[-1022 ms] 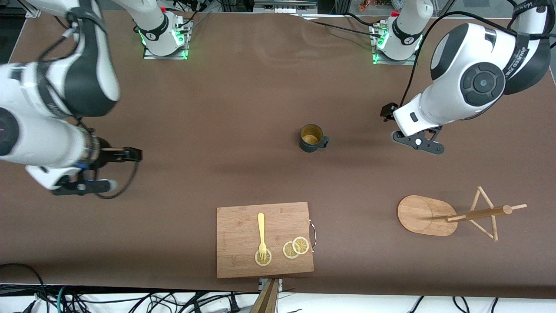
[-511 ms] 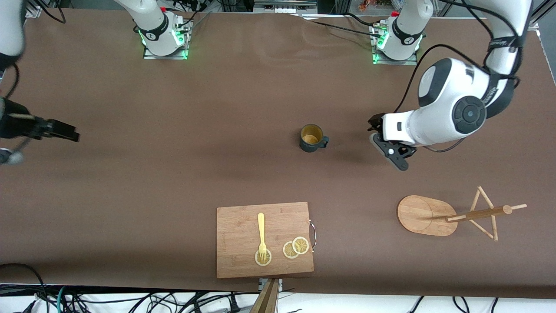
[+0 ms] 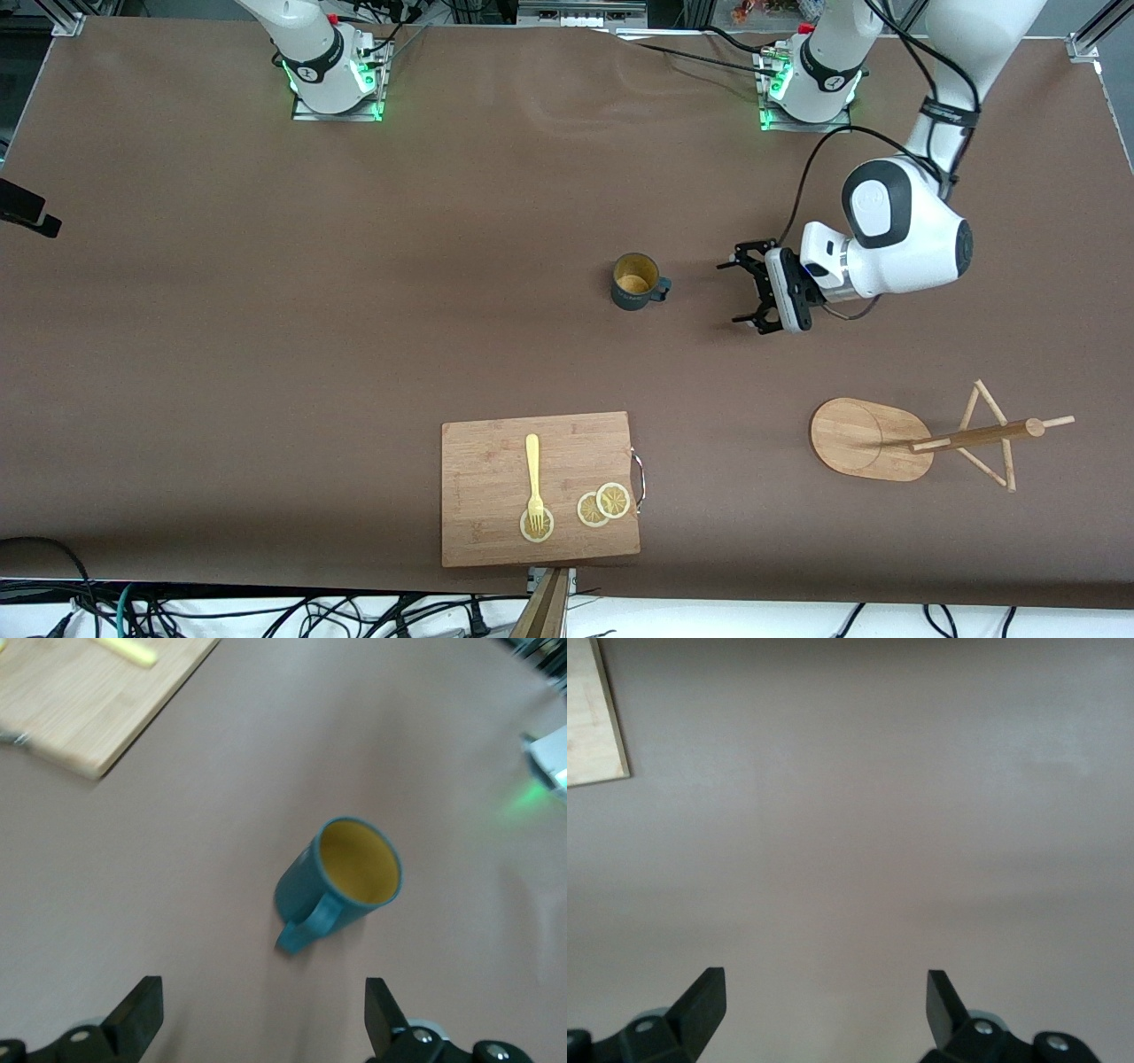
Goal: Pass cup and hang on rack
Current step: 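Move the left gripper toward the mug while the right gripper retracts, then grasp the teal mug's handle with the left gripper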
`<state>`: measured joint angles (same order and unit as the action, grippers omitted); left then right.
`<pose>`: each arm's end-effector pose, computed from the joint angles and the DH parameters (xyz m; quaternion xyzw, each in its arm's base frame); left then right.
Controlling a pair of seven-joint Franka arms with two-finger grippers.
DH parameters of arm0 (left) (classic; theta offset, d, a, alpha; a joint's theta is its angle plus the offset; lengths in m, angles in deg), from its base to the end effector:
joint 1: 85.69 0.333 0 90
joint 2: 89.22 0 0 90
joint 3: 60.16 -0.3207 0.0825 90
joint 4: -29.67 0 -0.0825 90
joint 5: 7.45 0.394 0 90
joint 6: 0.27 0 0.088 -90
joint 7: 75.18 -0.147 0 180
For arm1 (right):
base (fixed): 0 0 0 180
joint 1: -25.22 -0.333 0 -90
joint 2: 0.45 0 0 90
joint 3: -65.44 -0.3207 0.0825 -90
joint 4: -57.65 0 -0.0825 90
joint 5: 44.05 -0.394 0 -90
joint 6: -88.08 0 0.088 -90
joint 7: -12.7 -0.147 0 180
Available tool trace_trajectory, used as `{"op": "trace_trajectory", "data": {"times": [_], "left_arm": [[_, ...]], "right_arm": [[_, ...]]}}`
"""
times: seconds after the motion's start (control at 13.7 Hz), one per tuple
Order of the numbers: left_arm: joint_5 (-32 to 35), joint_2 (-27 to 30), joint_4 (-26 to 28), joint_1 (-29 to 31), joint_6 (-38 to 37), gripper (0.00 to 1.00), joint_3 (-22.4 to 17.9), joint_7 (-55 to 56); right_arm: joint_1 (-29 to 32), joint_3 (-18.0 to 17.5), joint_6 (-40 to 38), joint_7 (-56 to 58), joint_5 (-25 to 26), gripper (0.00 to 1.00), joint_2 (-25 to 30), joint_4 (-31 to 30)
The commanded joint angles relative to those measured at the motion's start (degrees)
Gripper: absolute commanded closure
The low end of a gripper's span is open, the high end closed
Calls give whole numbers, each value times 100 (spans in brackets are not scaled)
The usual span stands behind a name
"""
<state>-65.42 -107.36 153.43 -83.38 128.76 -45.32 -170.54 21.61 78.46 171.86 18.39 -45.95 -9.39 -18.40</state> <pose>0.5382 -0.1732 0.2170 0.7811 -0.4868 0.1704 0.3520 0.5950 -0.0820 0.6069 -0.9995 0.0296 0.0087 0.0001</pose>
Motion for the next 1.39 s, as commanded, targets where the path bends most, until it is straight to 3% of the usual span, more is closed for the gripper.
{"op": "trace_trajectory", "data": {"times": [0.0,0.22,0.73,0.8,0.88,0.95,1.02,1.09,1.31], "left_arm": [[-1092,-416,114,32,52,0,89,-1770],[-2244,-1103,-53,67,-255,0,80,-3968],[-3177,-1983,-247,6,-967,0,89,-5256],[-3178,-2001,-238,15,-985,7,89,-5404],[-3186,-2045,-246,23,-1037,27,89,-5597],[-3239,-2088,-255,23,-1073,56,89,-5703],[-3256,-2124,-255,-20,-1082,77,89,-5704],[-3300,-2159,-255,-29,-1099,90,89,-5704],[-3327,-2229,-255,-56,-1178,96,89,-5687]], "right_arm": [[53,-124,24,414,225,0,156,-217],[62,-168,-11,530,216,0,147,-217],[62,-598,-108,364,348,0,156,-217],[62,-616,-108,224,348,0,156,-217],[62,-616,-108,231,348,0,147,-217],[62,-608,-108,274,348,0,130,-217],[53,-590,-108,292,348,0,86,-182],[44,-581,-100,310,348,0,68,-165],[36,-590,-91,310,339,0,59,-164]]}}
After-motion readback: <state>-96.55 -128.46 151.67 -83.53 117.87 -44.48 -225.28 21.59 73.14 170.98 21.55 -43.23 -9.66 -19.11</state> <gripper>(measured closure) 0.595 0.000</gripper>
